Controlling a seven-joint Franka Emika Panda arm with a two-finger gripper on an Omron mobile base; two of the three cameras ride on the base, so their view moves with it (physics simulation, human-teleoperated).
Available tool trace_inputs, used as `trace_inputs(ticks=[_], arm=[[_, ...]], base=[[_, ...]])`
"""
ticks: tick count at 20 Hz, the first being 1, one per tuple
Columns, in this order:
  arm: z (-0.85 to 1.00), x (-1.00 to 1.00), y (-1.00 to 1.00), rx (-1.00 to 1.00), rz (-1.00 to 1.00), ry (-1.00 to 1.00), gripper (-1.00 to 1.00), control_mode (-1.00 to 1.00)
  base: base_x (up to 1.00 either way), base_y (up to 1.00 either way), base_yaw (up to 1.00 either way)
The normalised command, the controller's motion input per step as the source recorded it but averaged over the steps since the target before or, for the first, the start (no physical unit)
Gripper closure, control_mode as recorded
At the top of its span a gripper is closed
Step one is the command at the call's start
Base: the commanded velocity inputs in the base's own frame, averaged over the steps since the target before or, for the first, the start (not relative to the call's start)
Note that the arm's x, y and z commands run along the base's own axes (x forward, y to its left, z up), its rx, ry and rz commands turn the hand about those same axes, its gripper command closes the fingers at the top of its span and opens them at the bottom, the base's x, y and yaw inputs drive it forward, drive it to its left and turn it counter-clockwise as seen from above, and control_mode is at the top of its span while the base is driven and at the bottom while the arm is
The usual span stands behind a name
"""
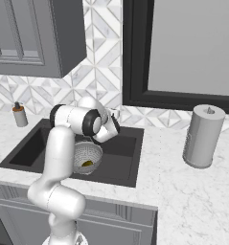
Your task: Put the colander in the sink, put the kiwi in the colander, and turn on the sink faucet and pour water over the colander.
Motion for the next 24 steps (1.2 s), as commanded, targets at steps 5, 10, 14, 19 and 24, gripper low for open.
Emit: trace_inputs(ticks=[5, 10, 14, 19, 24], arm=[[0.0, 0.0, -0.54, 0.0, 0.0, 0.0, -1.0, -1.0], [0.0, 0.0, -0.62, 0.0, 0.0, 0.0, -1.0, -1.0], [0.0, 0.0, -0.64, 0.0, 0.0, 0.0, -1.0, -1.0], [0.0, 0.0, -0.66, 0.0, 0.0, 0.0, -1.0, -1.0], [0.0, 0.0, -0.67, 0.0, 0.0, 0.0, -1.0, -1.0]], base=[[0.0, 0.0, 0.0], [0.0, 0.0, 0.0], [0.0, 0.0, 0.0], [0.0, 0.0, 0.0], [0.0, 0.0, 0.0]])
